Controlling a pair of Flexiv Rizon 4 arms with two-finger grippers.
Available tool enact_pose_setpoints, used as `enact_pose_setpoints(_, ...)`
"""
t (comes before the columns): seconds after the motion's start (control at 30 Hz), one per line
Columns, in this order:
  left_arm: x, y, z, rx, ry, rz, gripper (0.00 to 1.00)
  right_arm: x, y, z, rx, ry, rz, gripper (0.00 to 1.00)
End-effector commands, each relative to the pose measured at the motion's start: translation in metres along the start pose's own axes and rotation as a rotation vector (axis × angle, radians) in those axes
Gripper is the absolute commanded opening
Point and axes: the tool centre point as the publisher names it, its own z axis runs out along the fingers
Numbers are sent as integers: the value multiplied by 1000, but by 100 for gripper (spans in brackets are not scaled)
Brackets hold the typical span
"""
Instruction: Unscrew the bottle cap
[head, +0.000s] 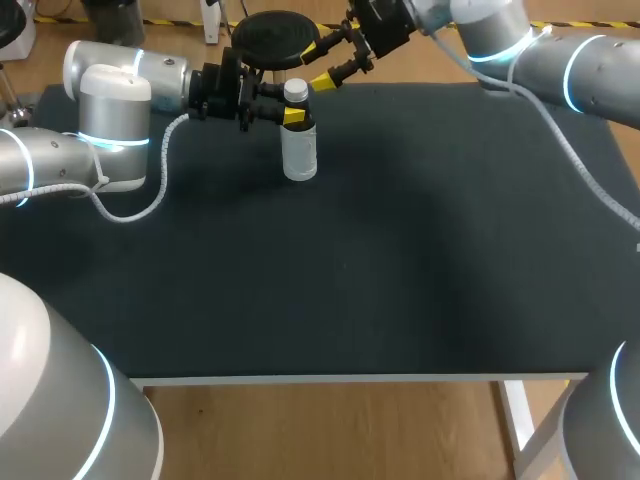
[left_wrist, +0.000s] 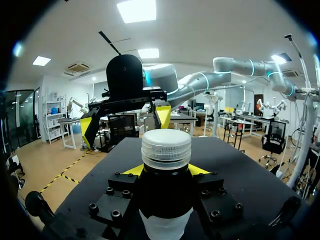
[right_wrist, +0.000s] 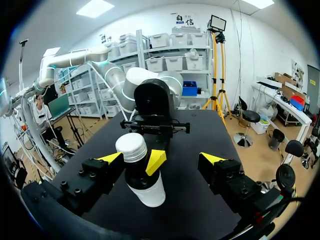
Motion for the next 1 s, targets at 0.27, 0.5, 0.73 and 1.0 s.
enact_pose_setpoints(0.27, -2, 1, 0, 1, 5, 0, 0, 8, 6, 4, -4, -7, -8, 100)
enact_pose_setpoints(0.5, -2, 1, 0, 1, 5, 0, 0, 14, 4, 7, -6, 5, 2, 100)
enact_pose_setpoints(0.73, -2, 1, 0, 1, 5, 0, 0, 20, 5, 5, 2, 8, 6, 100)
enact_pose_setpoints(1.0, -2, 1, 0, 1, 5, 0, 0, 22, 11, 13, 19, -7, -2, 100)
